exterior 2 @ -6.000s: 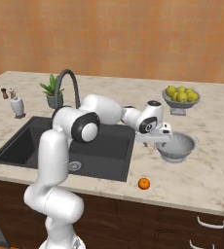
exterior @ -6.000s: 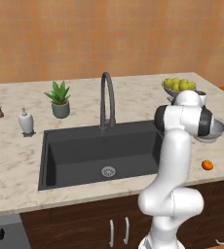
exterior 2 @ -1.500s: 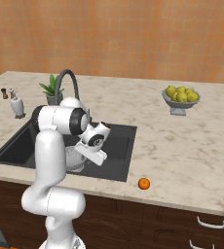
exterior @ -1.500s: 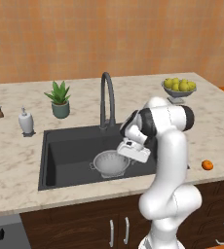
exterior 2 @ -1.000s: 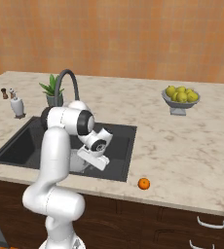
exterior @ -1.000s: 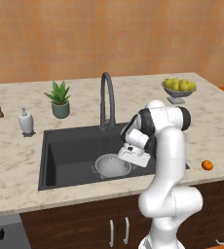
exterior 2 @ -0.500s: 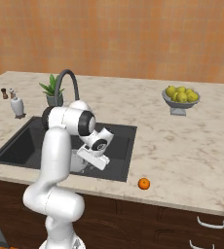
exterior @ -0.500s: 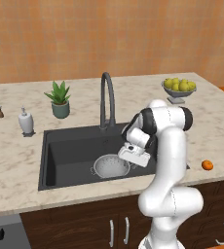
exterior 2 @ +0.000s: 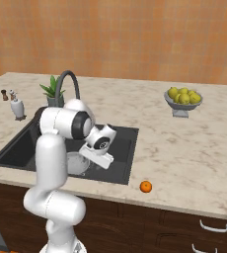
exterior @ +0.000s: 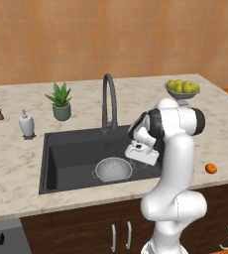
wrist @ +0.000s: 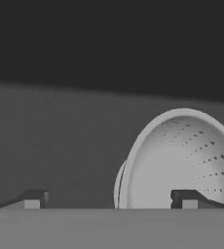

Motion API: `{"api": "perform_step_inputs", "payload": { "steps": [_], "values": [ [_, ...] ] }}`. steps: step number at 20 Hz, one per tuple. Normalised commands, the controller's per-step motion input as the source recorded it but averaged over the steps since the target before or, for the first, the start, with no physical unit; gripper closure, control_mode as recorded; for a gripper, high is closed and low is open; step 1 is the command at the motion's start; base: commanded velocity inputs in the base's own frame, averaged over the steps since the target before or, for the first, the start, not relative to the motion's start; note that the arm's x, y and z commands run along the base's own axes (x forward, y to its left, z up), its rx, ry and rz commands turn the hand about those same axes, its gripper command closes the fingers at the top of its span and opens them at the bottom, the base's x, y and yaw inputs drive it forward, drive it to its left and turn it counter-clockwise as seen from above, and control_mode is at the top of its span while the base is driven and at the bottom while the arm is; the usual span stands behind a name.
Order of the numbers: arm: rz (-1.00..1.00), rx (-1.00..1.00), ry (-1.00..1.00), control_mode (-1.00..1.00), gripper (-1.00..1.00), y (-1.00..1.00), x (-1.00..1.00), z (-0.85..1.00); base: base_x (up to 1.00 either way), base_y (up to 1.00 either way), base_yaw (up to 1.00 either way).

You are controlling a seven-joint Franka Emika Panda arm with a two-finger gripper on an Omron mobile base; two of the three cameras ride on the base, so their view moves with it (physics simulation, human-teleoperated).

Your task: Put the colander in the sink, put the tangerine in the colander, and turn on the sink faucet and pour water over the colander.

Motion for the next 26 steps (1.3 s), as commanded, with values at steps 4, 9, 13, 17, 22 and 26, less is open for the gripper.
{"api": "perform_step_inputs", "payload": {
  "steps": [4, 9, 13, 17, 22, 26],
  "values": [
    [-0.17, -0.06, 0.0, -1.0, -1.0, -0.07, -0.26, 0.73, 0.0, 0.0, 0.0],
    [-0.32, -0.05, 0.0, -1.0, -1.0, -0.19, -0.32, 0.77, 0.0, 0.0, 0.0],
    [-0.45, -0.06, 0.09, -1.0, -1.0, -0.29, -0.19, 0.72, 0.0, 0.0, 0.0],
    [-0.45, -0.08, 0.15, -1.0, -1.0, -0.38, -0.27, 0.67, 0.0, 0.0, 0.0],
    [-0.41, -0.16, 0.29, -1.0, -1.0, -0.59, -0.29, 0.52, 0.0, 0.0, 0.0],
    [-0.4, -0.16, 0.21, -1.0, -1.0, -0.63, -0.32, 0.36, 0.0, 0.0, 0.0]
  ]
}}
